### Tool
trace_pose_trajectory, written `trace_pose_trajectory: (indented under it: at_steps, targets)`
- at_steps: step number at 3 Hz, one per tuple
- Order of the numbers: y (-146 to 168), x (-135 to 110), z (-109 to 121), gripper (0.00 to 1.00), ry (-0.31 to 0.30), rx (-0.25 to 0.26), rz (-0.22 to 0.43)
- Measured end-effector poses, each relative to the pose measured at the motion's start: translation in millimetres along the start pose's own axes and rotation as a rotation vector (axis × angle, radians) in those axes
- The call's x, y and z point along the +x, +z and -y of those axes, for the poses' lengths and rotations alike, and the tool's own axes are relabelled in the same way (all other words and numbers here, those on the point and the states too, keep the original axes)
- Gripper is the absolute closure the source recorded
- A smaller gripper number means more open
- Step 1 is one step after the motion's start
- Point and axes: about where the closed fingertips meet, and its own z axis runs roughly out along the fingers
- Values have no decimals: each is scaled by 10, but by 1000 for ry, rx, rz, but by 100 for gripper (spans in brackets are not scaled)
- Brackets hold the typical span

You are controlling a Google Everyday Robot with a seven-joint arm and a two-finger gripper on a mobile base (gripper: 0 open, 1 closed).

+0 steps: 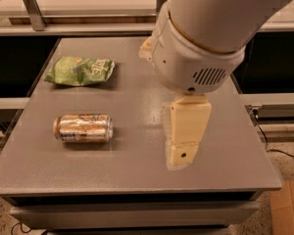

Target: Place orange can upright

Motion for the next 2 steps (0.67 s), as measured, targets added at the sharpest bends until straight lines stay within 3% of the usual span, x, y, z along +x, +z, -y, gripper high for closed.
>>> trace_pose_trajectory:
  at_steps: [2]
  targets:
    - [623, -733, 373, 0, -43, -19, 19]
